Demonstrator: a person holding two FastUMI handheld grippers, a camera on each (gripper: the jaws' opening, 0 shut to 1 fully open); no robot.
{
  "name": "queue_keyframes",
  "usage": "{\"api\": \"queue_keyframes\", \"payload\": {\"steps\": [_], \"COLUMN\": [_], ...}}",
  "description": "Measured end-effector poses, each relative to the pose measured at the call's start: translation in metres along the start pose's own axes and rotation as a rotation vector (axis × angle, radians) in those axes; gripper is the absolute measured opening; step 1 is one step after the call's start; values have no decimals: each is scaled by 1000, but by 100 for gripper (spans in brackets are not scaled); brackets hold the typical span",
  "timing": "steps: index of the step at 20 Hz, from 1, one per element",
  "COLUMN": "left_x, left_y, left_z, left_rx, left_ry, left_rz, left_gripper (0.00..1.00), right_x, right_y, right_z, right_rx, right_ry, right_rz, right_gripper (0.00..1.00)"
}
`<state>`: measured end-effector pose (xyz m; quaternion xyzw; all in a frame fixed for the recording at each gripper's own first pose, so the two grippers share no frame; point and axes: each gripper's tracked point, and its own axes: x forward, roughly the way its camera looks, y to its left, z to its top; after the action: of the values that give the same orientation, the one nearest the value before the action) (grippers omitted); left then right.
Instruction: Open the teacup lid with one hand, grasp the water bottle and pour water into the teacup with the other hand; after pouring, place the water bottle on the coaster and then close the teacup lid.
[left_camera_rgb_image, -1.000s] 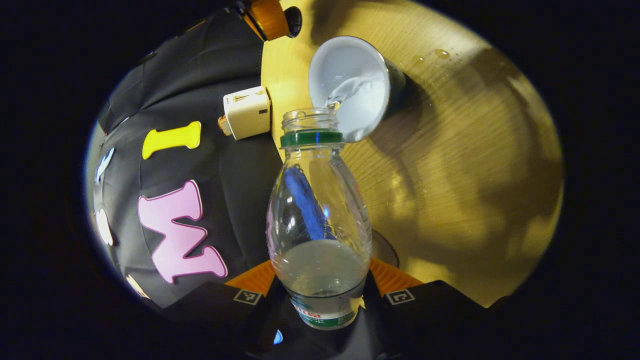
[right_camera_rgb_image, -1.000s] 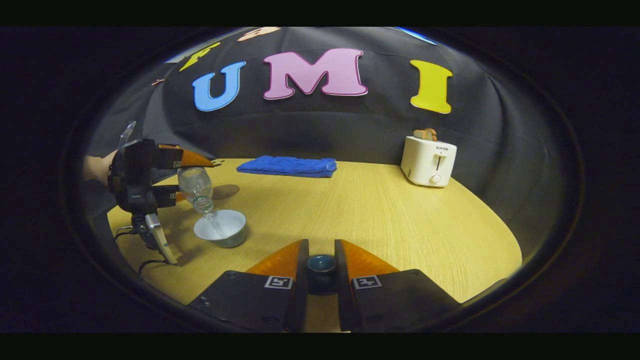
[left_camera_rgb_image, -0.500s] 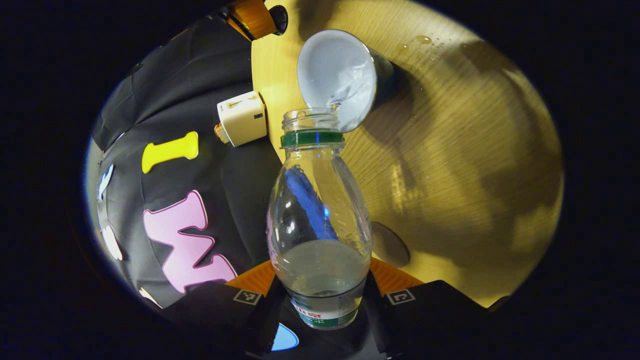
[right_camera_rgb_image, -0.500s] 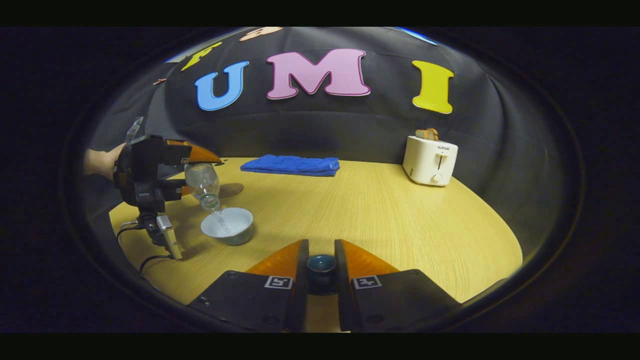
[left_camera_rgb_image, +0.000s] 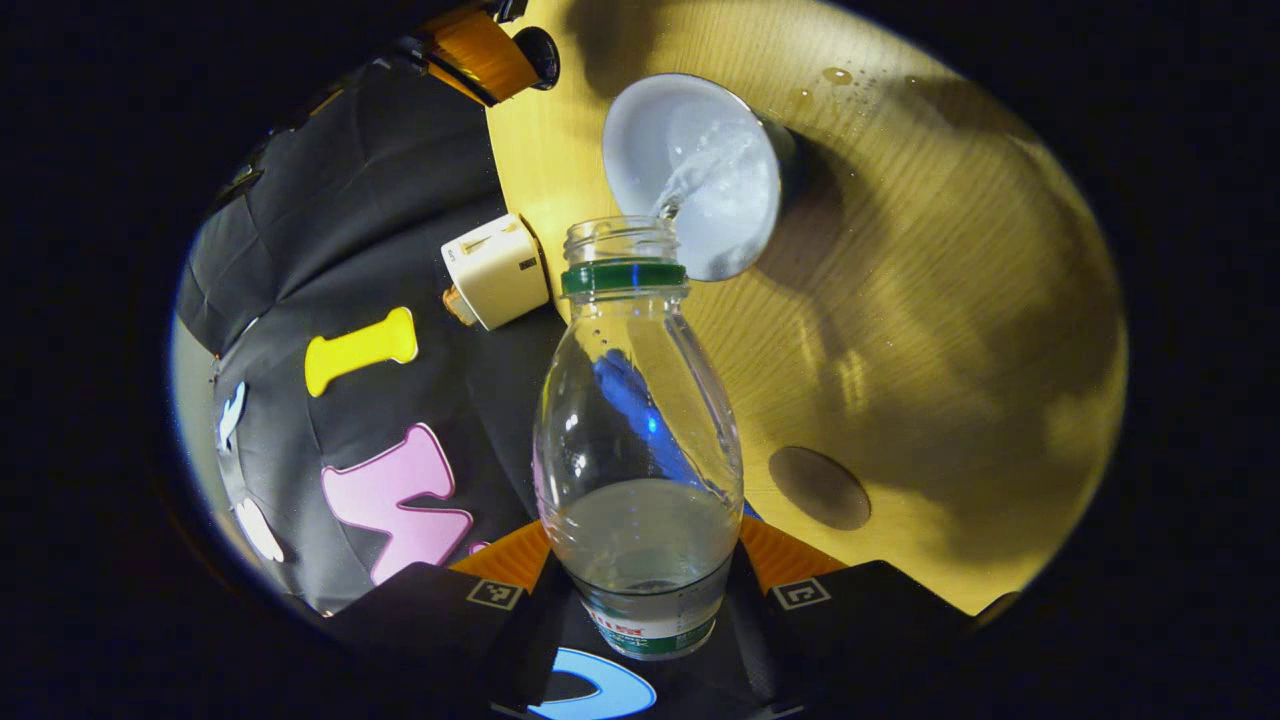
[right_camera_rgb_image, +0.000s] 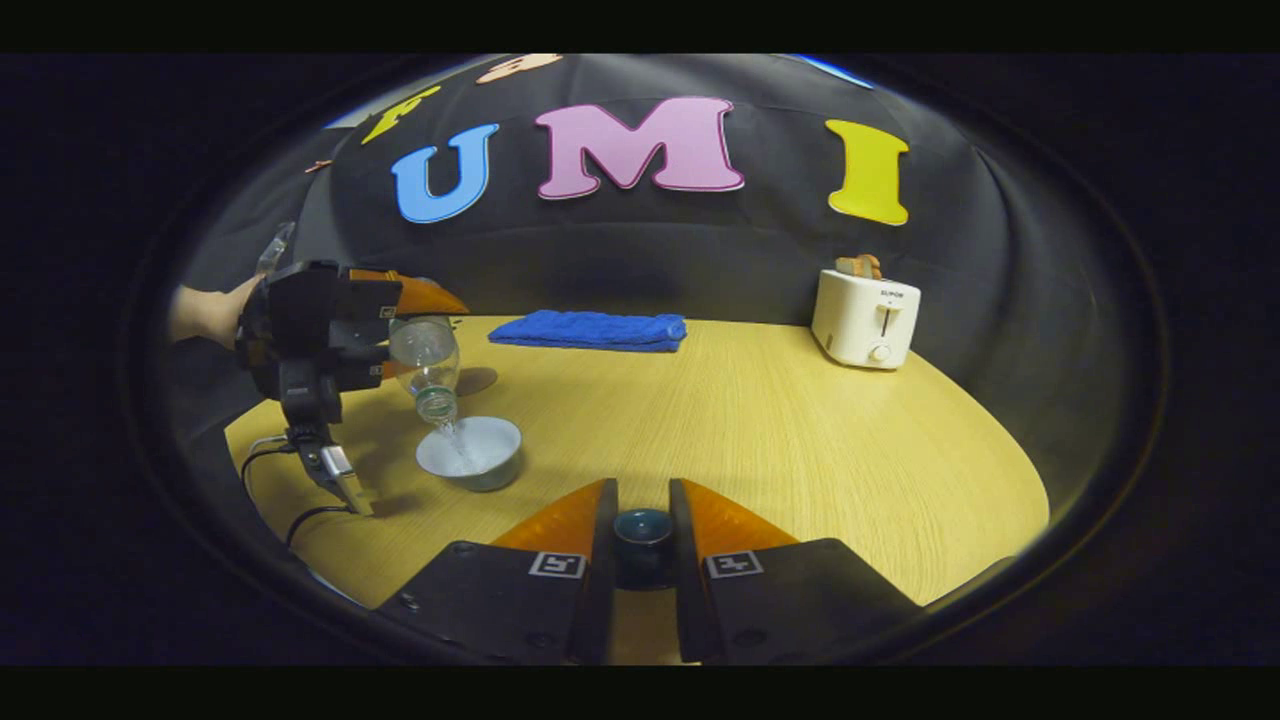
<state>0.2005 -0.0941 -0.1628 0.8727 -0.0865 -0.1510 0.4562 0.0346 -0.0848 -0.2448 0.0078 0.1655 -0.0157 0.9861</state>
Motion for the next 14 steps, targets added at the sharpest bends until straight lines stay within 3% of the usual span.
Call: {"api": "queue_keyframes", "payload": {"steps": [1,2,3,6,9,13,14], "left_x": [0,1,0,0,-1,0,-2], "left_y": [2,4,6,10,18,24,26], "left_z": [1,3,4,1,-5,-15,-19], "left_rx": [8,15,20,50,74,107,112], "left_ry": [-4,-10,-13,-11,-16,-6,-4], "left_rz": [5,12,14,19,22,25,28], "left_gripper": [75,75,75,75,75,75,75], "right_x": [0,0,-1,-3,-2,-5,-5], "right_y": [-1,-1,-1,-2,1,7,8], "right_z": [-2,-3,-1,1,1,10,13], "right_rx": [-4,-9,-12,-17,-15,-37,-43], "right_ry": [11,17,14,11,17,11,6], "right_rz": [-5,-4,-1,5,18,43,49], "right_gripper": [33,24,33,33,24,29,24]}}
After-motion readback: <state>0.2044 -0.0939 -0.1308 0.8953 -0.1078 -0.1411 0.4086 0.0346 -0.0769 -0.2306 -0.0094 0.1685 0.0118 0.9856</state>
